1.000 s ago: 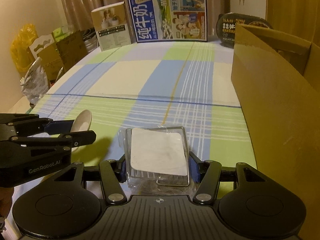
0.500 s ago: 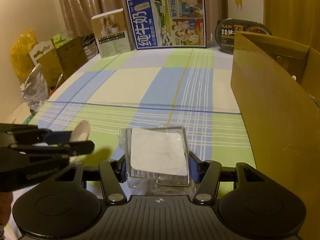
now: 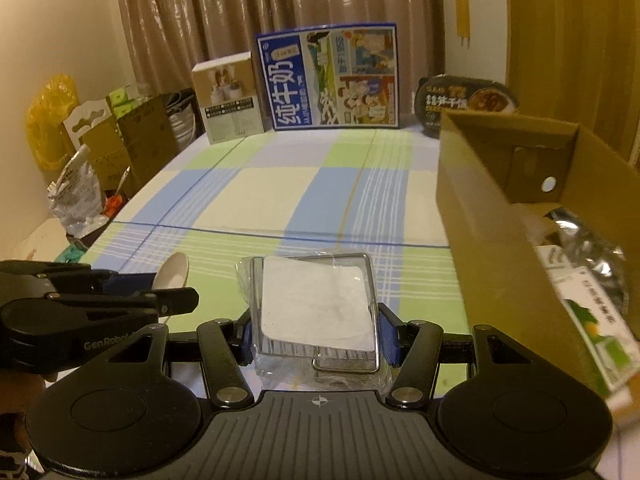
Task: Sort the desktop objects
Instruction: 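Carry the spoon and plastic bag over the cardboard box with both tools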
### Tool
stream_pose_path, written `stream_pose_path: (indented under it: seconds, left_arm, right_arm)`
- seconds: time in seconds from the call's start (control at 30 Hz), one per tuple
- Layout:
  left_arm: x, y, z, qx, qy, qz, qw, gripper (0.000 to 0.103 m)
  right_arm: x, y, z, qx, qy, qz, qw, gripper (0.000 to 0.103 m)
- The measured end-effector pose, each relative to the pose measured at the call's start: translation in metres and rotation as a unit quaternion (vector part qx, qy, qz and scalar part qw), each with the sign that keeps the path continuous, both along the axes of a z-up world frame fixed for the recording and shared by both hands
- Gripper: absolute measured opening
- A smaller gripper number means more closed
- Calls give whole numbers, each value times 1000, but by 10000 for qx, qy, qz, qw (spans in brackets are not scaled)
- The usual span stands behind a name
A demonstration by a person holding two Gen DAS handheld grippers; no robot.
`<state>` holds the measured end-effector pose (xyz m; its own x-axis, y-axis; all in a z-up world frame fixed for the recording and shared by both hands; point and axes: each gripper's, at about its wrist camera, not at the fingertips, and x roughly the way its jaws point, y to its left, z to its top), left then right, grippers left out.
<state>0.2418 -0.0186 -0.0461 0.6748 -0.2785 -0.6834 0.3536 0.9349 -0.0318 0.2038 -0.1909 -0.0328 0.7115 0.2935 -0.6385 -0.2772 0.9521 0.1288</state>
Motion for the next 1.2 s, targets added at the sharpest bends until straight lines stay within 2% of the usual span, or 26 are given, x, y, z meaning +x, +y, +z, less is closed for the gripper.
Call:
stream_pose_path:
  seconds: [0.27,0.6,0.9,1.2]
  left_arm:
    - [-41,-10,30,-243,-100,105,9996,27]
    - [-94,-37,67,-581,-234,-16,9980,27]
    - [-123,-87,90,-826,-217,-512,9950,27]
    - [-143,-138,105,-874,-256,-1061,9902,27]
  right_arm:
    - [-41,-20,41,31,-184,-173,9997,54]
    - [-95,-73,65,-156,-105,-605,9980,54]
    - [-131,-130,84,-389,-176,-1112,9929,54]
    - [-141,-171,89,-335,-232,-1487,9880,54]
